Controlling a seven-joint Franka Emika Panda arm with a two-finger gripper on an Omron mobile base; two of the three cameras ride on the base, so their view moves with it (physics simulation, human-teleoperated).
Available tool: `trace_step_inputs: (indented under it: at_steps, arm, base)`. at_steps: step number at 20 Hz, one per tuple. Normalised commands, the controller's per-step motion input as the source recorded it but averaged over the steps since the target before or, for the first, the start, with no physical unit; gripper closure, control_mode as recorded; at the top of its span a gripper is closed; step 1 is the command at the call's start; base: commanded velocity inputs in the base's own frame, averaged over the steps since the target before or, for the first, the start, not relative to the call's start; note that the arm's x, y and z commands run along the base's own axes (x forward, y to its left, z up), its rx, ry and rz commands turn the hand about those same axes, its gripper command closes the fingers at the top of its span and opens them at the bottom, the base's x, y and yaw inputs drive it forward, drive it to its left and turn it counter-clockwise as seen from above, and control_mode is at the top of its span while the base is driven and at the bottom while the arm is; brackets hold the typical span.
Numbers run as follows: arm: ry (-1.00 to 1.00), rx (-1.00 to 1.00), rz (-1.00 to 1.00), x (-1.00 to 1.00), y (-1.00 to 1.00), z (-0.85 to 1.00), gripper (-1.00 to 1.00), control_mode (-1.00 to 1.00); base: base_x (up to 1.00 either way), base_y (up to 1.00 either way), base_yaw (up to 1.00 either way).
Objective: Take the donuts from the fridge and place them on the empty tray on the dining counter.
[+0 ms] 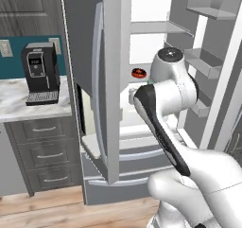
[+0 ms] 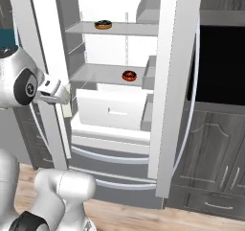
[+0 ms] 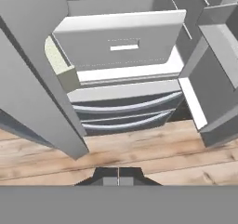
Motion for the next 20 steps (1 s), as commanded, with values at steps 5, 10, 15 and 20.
trace_step_inputs:
  at_steps: [5,10,15,20]
  arm:
    - [-0.31,0.01,0.25,0.32,-0.49,-0.01,-1.0,-1.0]
    - [-0.2,0.0,0.3,0.26,-0.29,0.01,-1.0,-1.0]
    - [-0.34,0.0,0.34,0.47,-0.09,0.05,-1.0,-1.0]
    - [-0.47,-0.08,0.32,0.54,0.0,0.03,-1.0,-1.0]
  base:
    - [0.0,0.0,0.0]
    - [0.0,0.0,0.0]
    - [0.0,0.0,0.0]
    - [0.0,0.0,0.0]
